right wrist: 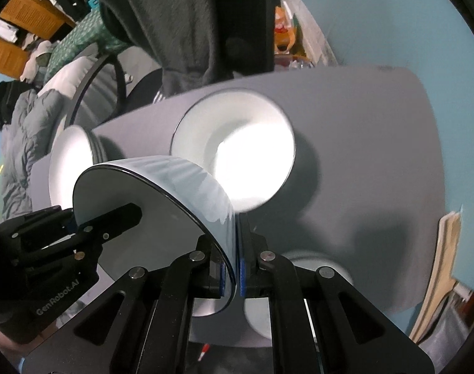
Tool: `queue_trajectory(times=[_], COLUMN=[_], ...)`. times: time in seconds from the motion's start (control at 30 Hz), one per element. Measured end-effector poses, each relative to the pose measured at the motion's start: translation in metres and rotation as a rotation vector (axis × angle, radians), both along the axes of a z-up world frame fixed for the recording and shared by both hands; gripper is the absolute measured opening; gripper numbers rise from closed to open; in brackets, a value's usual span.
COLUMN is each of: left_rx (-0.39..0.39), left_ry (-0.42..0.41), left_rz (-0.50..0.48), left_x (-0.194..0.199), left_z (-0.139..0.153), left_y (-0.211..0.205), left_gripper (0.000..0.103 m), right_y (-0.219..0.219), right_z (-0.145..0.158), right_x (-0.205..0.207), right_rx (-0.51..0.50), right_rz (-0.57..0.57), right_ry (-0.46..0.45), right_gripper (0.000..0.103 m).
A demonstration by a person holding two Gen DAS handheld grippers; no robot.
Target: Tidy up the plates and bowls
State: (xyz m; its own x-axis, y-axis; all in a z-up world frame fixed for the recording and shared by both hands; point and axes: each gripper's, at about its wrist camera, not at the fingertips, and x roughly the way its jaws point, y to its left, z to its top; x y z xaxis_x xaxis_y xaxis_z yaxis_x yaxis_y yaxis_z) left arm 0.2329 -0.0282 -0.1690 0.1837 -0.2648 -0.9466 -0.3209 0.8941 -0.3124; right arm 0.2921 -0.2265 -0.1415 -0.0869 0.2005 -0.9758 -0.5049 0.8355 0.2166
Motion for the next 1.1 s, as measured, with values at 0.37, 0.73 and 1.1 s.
queue_trajectory(times=[0.37,0.73,1.1], left_rx=[0.016,0.065,0.063], left_ry=[0.043,0.08,0.104], left_rz=[-0.003,-0.024,-0.031], left_x=[0.033,0.051,0.054], left_z=[-0.017,-0.029,-0.034], left_y=[-0.004,-0.007,-0.005], left_gripper=[0.012,0.012,0.014], right_y=[-0.014,-0.009,-0.009], right_z=[-0.008,-0.023,-0.028], right_x=[0.038,0.057,0.064], right_rx=[-0.009,-0.031,-0.068], right_rz=[-0.026,-0.024,-0.013], right_ry=[0.027,0.066,0.073], right_gripper=[0.006,0.006,0.008])
